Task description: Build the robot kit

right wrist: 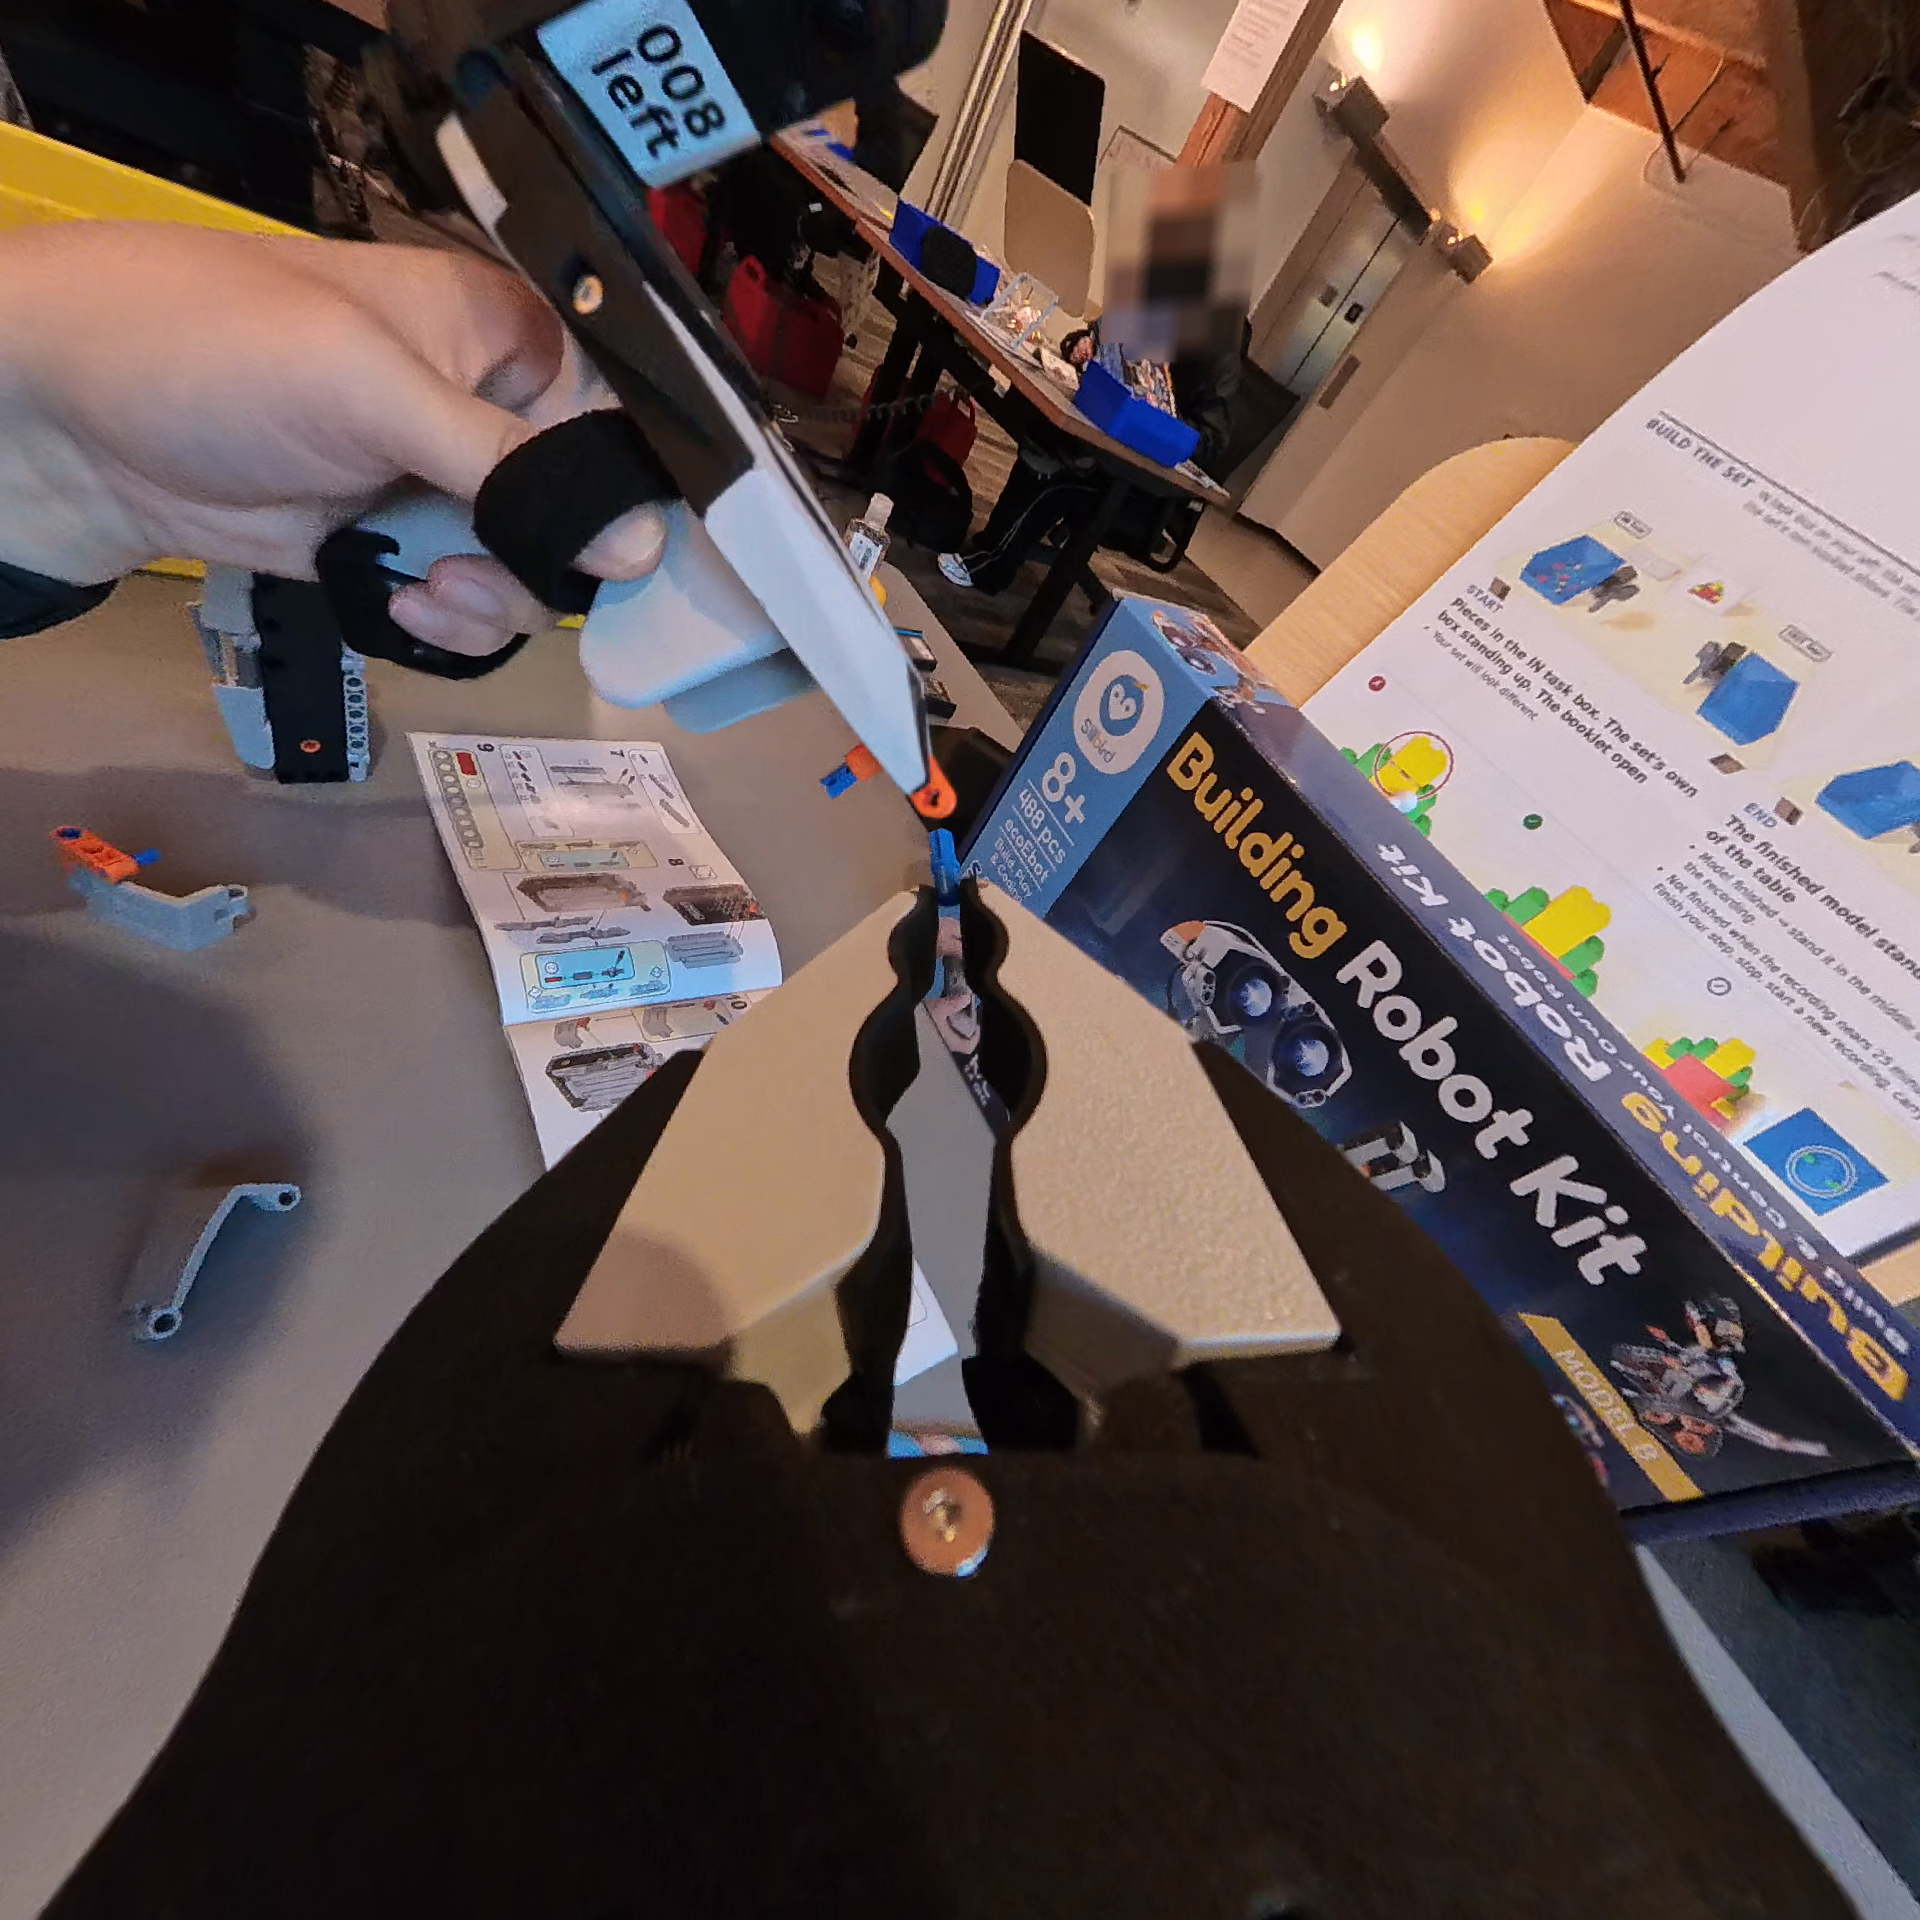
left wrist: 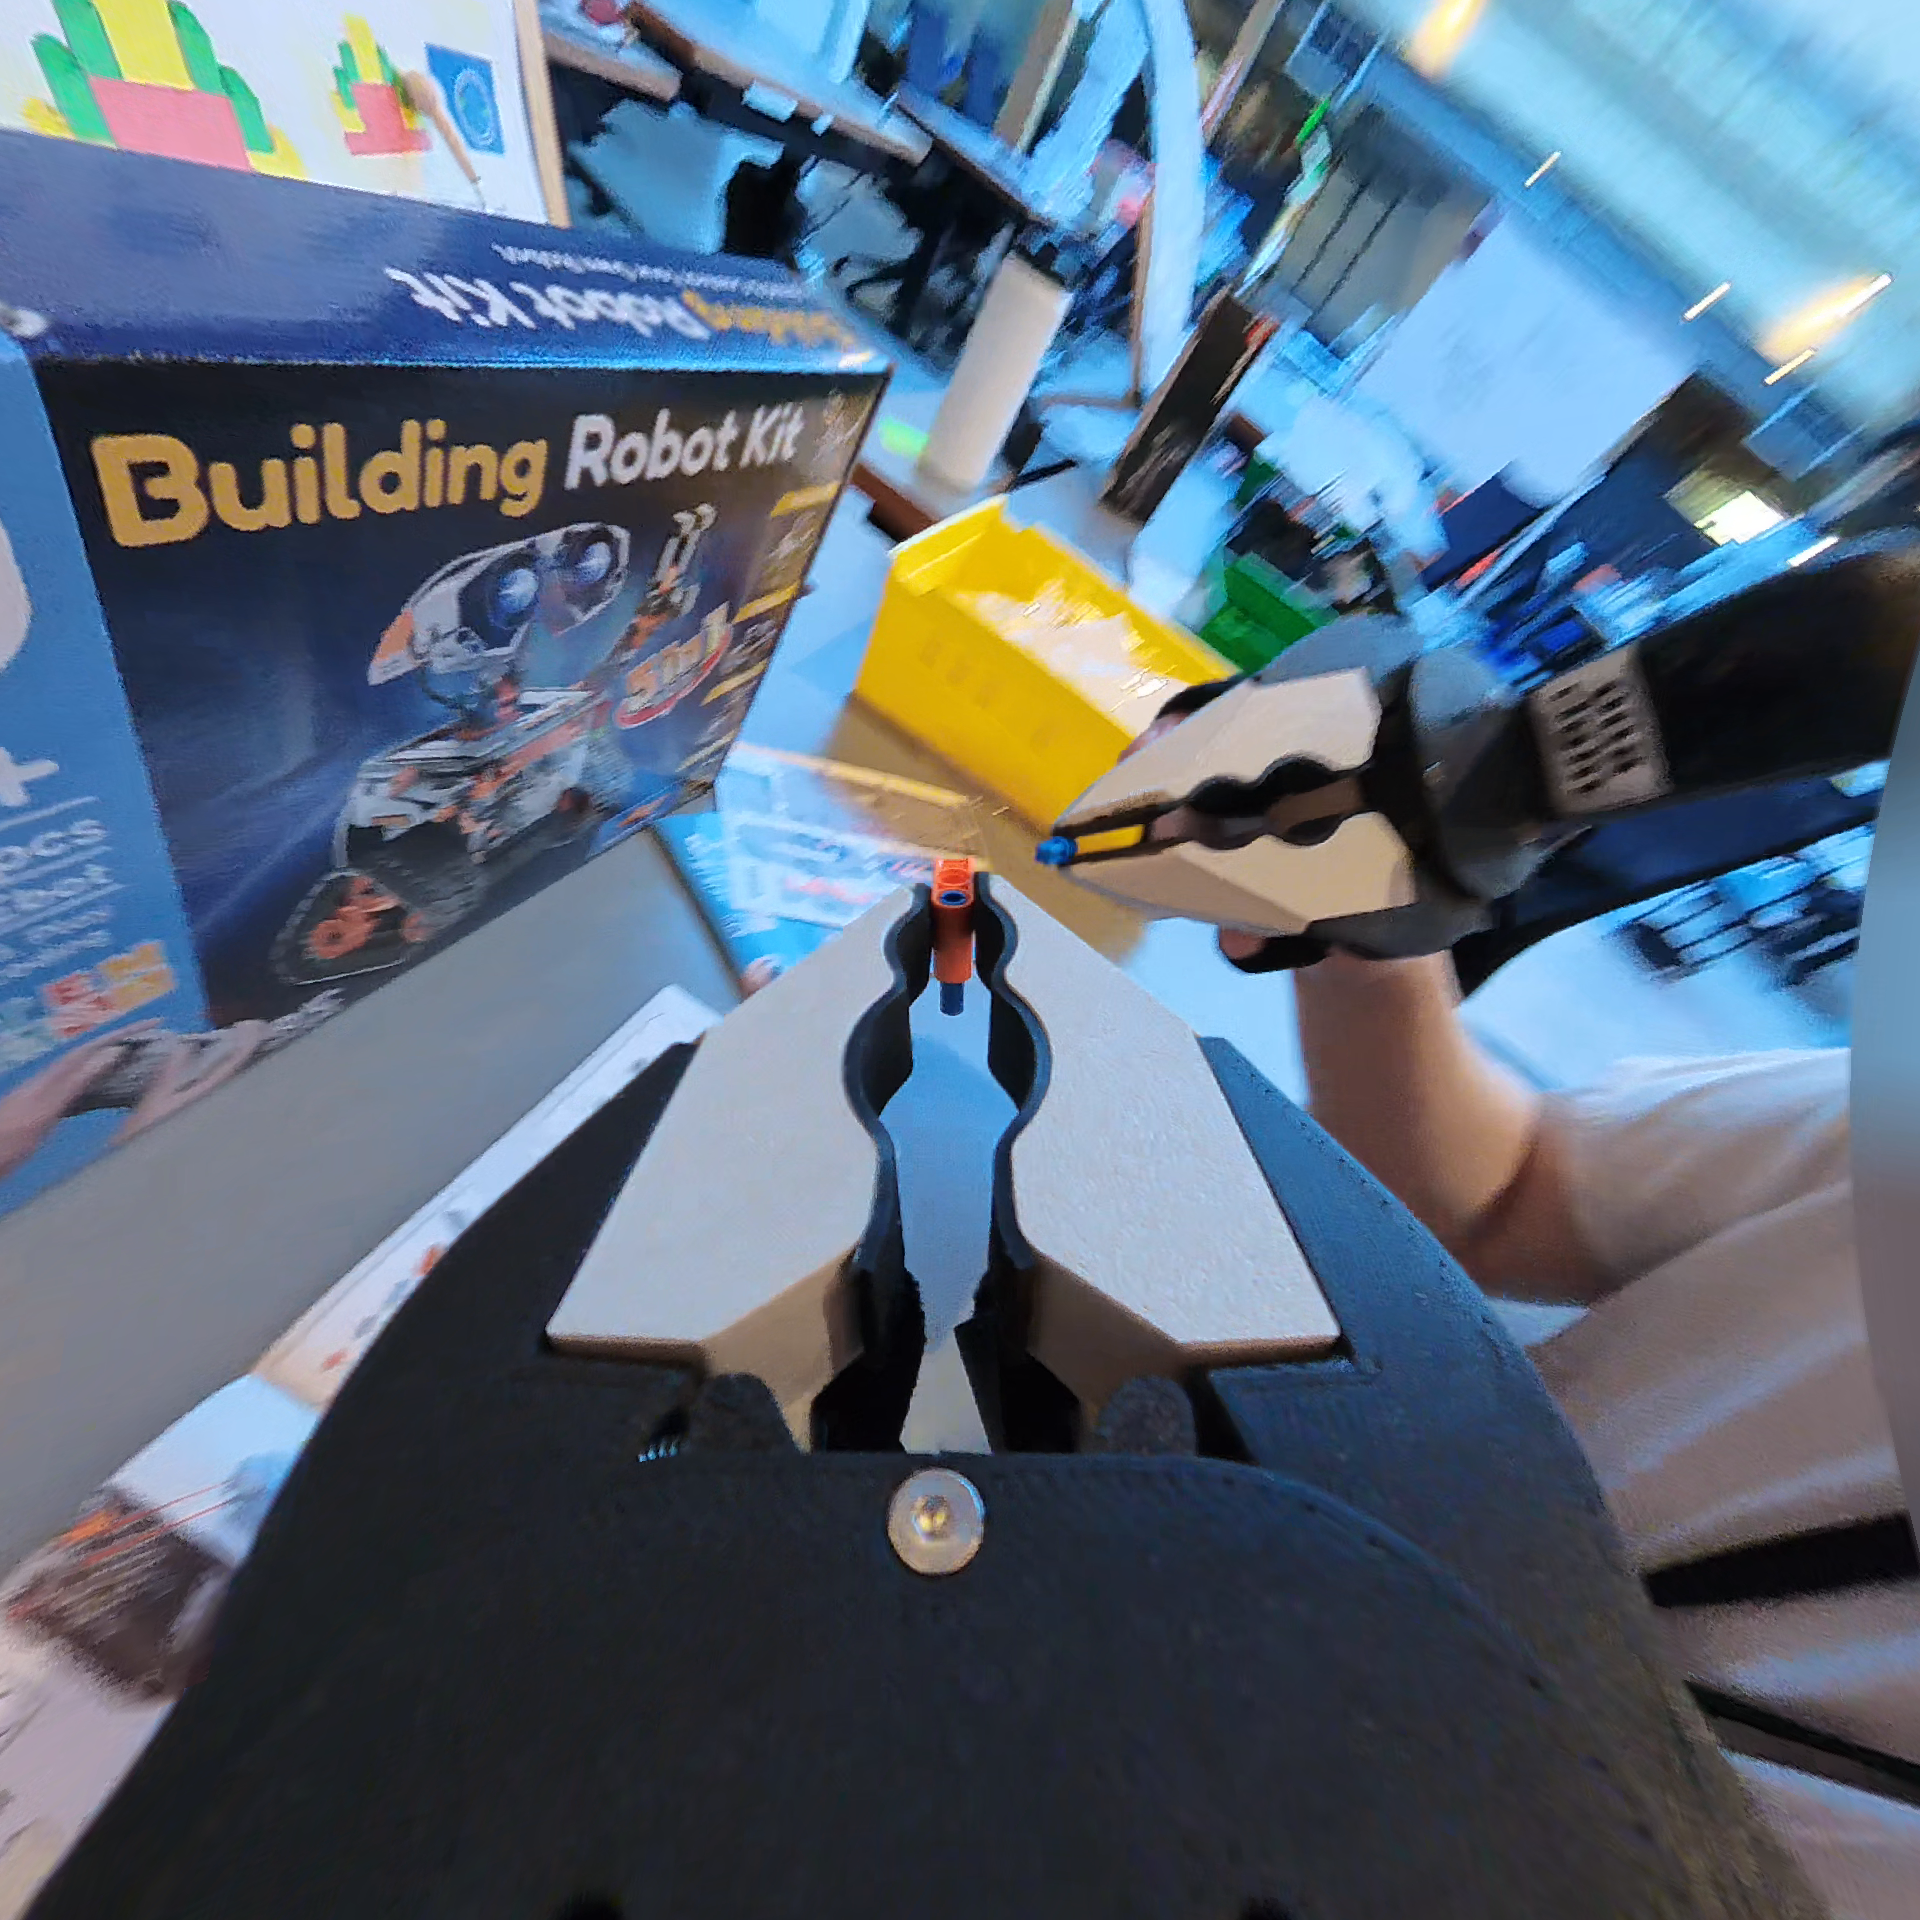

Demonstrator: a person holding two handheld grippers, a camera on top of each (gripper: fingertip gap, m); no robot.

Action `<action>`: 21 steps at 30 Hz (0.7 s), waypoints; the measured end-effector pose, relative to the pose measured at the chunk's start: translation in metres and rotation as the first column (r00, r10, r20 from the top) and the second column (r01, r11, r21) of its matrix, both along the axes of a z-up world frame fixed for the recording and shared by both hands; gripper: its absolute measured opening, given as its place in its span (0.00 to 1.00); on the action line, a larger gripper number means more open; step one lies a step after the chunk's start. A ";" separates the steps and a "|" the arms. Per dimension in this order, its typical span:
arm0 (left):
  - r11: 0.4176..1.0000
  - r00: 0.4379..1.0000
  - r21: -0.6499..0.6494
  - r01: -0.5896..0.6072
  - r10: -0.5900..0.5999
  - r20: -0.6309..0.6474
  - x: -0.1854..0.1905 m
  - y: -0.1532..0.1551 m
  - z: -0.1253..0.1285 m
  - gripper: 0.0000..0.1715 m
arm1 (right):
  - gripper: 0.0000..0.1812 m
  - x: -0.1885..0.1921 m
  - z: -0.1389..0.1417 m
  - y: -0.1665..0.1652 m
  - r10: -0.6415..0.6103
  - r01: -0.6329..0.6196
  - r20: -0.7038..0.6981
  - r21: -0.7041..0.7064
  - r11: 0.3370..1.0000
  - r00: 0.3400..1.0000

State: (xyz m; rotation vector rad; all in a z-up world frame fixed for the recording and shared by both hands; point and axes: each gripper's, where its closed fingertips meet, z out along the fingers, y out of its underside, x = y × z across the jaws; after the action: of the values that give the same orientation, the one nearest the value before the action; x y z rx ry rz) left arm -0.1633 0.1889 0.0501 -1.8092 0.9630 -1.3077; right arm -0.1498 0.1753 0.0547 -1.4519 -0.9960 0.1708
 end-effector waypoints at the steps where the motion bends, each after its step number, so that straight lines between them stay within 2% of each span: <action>1: 0.999 0.999 0.030 -0.012 0.013 -0.031 0.001 0.000 -0.002 0.03 | 0.01 0.000 -0.001 0.001 -0.004 0.004 -0.010 -0.012 1.000 1.000; 4: 0.995 0.996 0.104 -0.016 0.024 -0.081 0.005 -0.003 -0.004 0.03 | 0.02 -0.001 -0.003 0.002 -0.011 0.008 -0.050 -0.067 0.998 0.999; 12: 0.979 0.995 0.200 -0.043 0.059 -0.075 0.005 -0.001 0.004 0.03 | 0.02 -0.003 -0.002 0.001 -0.035 0.021 -0.095 -0.146 0.989 0.995; 21: 0.943 0.992 0.330 -0.047 0.084 -0.097 0.009 -0.004 0.010 0.03 | 0.02 -0.002 0.003 0.001 -0.091 0.079 -0.082 -0.135 0.988 0.992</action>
State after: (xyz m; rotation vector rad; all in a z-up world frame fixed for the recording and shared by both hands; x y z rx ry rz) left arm -0.1545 0.1846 0.0605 -1.6514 1.0978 -0.9496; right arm -0.1515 0.1767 0.0577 -1.5905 -0.8626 0.2404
